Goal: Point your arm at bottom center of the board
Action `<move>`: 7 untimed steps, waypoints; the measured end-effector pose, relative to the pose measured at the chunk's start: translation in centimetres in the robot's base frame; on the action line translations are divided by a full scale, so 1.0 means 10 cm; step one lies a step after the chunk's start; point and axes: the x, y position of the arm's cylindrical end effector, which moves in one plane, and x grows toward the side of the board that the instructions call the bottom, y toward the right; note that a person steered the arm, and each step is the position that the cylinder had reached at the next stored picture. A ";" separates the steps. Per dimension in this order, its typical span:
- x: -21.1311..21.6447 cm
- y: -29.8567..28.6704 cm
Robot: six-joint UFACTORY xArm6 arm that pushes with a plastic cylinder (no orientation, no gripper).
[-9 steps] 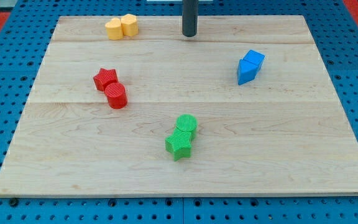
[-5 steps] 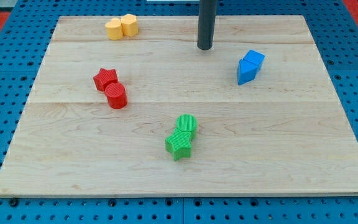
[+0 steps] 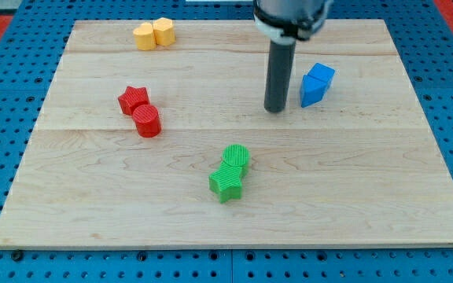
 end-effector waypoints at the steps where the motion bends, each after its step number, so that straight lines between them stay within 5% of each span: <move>1: 0.71 0.24; 4: 1.15 0.26; 5: 1.63 -0.19; 6: 1.63 -0.87; 7: 1.18 -0.79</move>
